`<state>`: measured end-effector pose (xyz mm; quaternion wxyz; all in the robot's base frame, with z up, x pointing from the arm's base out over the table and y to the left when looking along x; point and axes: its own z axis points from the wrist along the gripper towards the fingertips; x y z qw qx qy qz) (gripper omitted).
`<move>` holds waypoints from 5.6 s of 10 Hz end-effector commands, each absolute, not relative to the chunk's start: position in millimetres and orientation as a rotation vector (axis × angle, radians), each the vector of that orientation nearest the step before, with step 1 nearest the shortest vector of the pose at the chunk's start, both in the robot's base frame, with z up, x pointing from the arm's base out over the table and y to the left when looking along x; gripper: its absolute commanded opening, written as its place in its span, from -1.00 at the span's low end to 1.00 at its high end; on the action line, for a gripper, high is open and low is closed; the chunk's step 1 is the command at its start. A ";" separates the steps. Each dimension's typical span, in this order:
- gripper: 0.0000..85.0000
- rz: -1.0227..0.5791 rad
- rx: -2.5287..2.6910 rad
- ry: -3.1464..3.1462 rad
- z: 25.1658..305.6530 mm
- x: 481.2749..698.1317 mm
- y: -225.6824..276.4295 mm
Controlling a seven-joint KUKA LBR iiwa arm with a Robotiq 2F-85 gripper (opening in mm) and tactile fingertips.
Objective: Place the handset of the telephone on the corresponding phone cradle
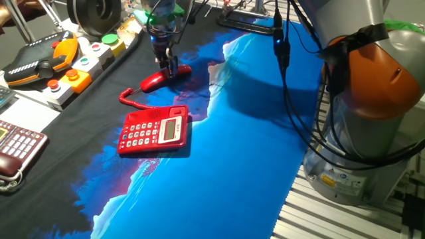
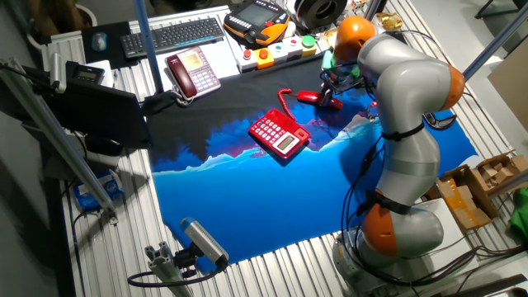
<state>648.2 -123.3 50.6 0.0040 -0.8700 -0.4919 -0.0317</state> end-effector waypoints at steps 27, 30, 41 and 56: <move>-0.96 -0.126 -2.713 -1.543 62.7 641.6 -120.2; -0.98 -0.127 -2.682 -1.632 78.7 636.2 -119.4; -0.98 -0.112 -2.796 -1.428 100.7 610.7 -70.5; -0.98 -0.096 -2.860 -1.353 101.8 603.9 -63.5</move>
